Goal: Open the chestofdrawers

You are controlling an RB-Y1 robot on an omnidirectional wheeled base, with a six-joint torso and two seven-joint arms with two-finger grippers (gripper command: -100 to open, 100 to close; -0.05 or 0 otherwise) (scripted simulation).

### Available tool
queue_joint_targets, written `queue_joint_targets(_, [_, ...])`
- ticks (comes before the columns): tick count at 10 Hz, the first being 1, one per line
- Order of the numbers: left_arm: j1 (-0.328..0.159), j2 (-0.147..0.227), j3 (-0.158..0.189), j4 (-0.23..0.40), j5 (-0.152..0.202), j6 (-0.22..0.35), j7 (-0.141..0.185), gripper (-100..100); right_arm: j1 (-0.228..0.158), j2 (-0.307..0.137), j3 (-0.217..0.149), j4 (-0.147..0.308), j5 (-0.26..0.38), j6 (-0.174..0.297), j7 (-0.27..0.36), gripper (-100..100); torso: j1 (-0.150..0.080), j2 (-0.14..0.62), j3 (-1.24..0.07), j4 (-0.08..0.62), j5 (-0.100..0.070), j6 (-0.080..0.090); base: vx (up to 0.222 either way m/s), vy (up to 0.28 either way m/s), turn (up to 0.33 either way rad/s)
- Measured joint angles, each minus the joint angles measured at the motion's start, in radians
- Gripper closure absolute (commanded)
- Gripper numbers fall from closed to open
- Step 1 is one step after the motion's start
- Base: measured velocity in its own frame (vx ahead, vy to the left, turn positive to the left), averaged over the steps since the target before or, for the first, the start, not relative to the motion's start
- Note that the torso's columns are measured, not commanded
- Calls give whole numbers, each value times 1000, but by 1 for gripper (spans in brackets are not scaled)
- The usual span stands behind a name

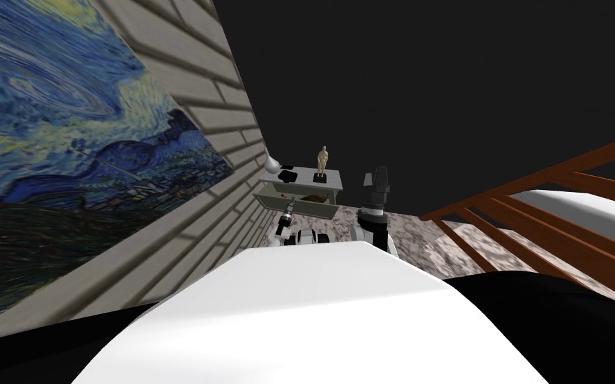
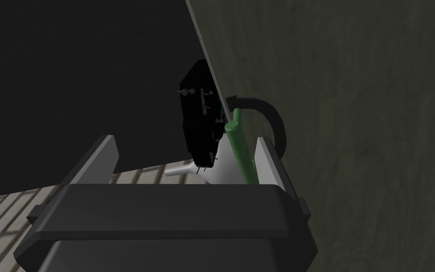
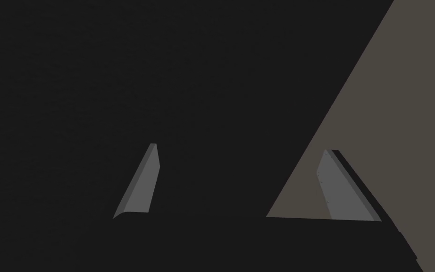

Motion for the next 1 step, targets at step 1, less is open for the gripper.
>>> queue_joint_targets(1, [1,0,0,0,0,0,0,0,0,0,0,0,0,0,0,0,0,0,0,-1,0,0,0,0,0])
